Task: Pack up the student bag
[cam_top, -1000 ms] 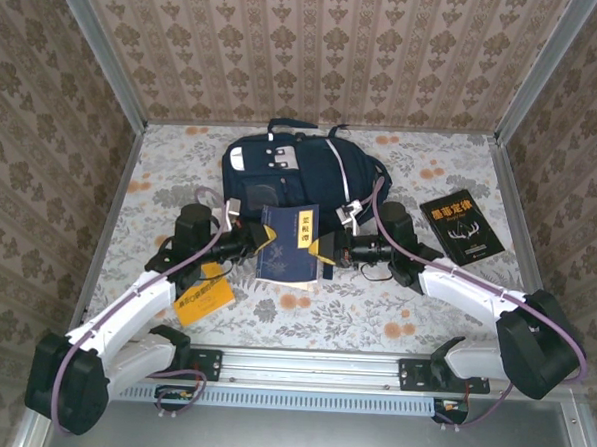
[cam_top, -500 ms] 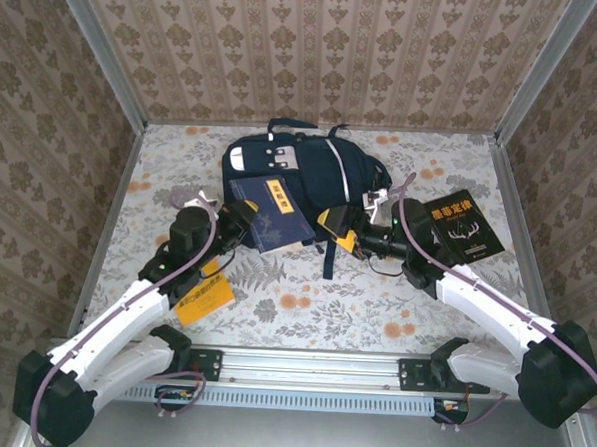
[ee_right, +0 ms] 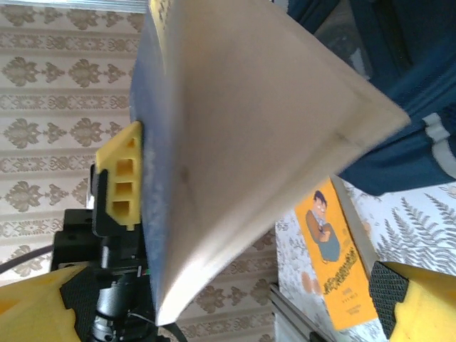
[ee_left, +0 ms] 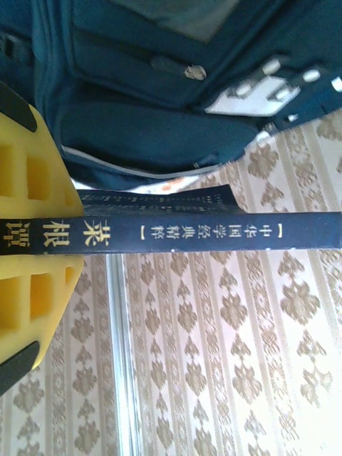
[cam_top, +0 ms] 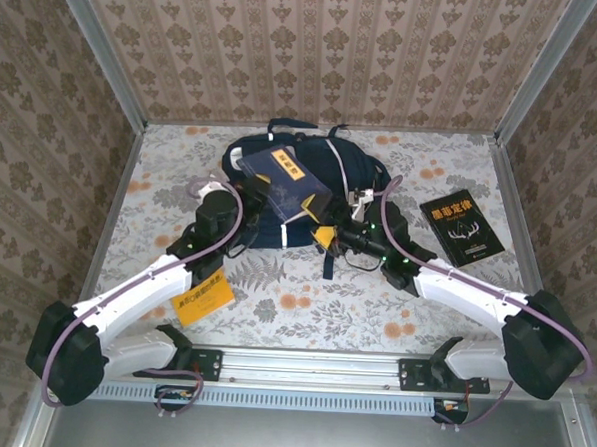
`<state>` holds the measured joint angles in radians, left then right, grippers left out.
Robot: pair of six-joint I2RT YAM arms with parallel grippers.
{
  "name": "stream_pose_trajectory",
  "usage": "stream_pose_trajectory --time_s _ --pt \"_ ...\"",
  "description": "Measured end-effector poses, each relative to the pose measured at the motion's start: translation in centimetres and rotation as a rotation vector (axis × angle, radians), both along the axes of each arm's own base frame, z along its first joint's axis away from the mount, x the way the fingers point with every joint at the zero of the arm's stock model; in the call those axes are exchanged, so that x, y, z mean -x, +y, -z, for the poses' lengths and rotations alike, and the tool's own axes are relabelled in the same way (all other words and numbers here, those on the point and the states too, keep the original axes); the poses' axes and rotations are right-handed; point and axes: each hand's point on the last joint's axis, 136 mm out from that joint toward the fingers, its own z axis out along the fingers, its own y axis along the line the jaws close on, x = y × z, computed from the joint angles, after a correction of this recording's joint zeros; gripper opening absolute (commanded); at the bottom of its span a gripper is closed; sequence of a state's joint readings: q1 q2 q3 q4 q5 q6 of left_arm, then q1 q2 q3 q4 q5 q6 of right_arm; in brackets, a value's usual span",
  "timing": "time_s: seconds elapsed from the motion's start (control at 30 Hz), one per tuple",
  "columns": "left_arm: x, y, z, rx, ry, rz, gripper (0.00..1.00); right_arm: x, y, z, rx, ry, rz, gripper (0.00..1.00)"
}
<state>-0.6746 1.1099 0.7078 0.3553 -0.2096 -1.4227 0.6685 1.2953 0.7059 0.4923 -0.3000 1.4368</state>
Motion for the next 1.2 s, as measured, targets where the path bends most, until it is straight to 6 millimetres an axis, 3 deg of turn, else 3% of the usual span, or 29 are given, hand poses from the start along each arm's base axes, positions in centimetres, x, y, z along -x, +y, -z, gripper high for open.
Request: stream_pose_trajectory --time_s 0.2,0.3,0.47,0.53,0.6,0.73,0.97,1.1,1.2 --pt "-0.2 -0.3 -1.4 0.044 -0.03 -0.017 0.0 -1.8 0.9 -0.3 -0.046 -0.004 0.056 0.93" --pt "-0.2 -0.6 -1.2 0.043 -0.025 -0.018 0.0 -3.2 1.5 -0.9 -0.073 -0.017 0.084 0.83" --pt "0.0 -0.6 -1.2 0.046 -0.024 -0.028 0.0 -4.7 1.6 -2.1 -0.124 -0.049 0.135 0.45" --pt "0.0 -0.6 -1.2 0.045 -0.023 -0.035 0.0 -5.1 1.5 -2.7 -0.136 -0.064 0.152 0.35" --pt "0.0 -0.5 -1.2 0.047 -0.022 -0.043 0.0 -5.4 1.5 -3.3 -0.144 -0.078 0.165 0.32" --pt "0.1 -0.2 -1.4 0.047 -0.026 -0.062 0.0 -5.9 1.5 -4.5 -0.151 -0.111 0.182 0.03" --pt "0.6 -0.2 -0.6 -0.077 -0.008 -0.01 0.58 -6.3 1.1 -3.5 -0.074 -0.12 0.187 0.0" --pt "0.2 1.5 -0.5 -0.151 0.005 0.039 0.69 -7.0 -1.0 -3.0 -0.022 -0.132 0.19 0.0" --pt "-0.4 3.5 0.1 -0.213 0.035 0.076 0.73 -6.8 -3.3 -3.1 -0.02 -0.146 0.175 0.0"
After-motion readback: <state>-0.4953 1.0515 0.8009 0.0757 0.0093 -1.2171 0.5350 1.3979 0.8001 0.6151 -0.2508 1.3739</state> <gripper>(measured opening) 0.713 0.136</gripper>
